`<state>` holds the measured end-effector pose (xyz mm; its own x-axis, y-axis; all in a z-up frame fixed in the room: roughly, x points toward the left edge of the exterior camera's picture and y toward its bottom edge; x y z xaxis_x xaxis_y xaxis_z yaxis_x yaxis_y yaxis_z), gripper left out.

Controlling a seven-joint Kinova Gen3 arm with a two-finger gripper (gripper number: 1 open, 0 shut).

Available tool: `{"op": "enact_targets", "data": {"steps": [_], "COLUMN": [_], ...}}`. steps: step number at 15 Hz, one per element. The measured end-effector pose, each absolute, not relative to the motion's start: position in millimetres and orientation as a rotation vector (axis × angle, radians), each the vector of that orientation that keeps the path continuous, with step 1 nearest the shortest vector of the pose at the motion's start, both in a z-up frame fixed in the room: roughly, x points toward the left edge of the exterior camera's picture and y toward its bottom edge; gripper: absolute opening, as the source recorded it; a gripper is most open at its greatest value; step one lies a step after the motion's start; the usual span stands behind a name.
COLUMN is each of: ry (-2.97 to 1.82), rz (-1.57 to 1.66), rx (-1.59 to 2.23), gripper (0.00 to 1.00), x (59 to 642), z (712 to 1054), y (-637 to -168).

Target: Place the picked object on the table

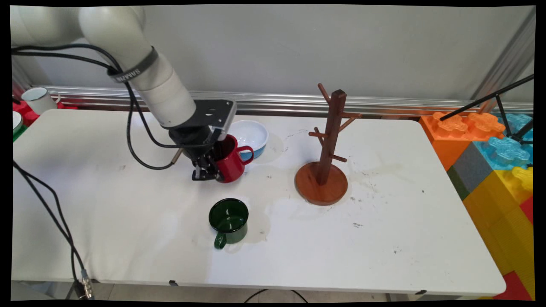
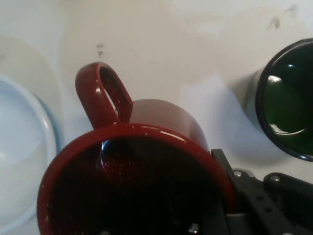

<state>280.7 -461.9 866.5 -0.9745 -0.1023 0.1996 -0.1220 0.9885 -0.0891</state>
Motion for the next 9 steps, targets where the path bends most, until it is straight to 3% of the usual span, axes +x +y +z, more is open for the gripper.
{"op": "enact_targets", "data": {"steps": [9], "ry": [-2.969], "rz": [0.091], "rx": [0.123], "gripper": [0.00], "x": [278], "z": [835], "y": [-479]}}
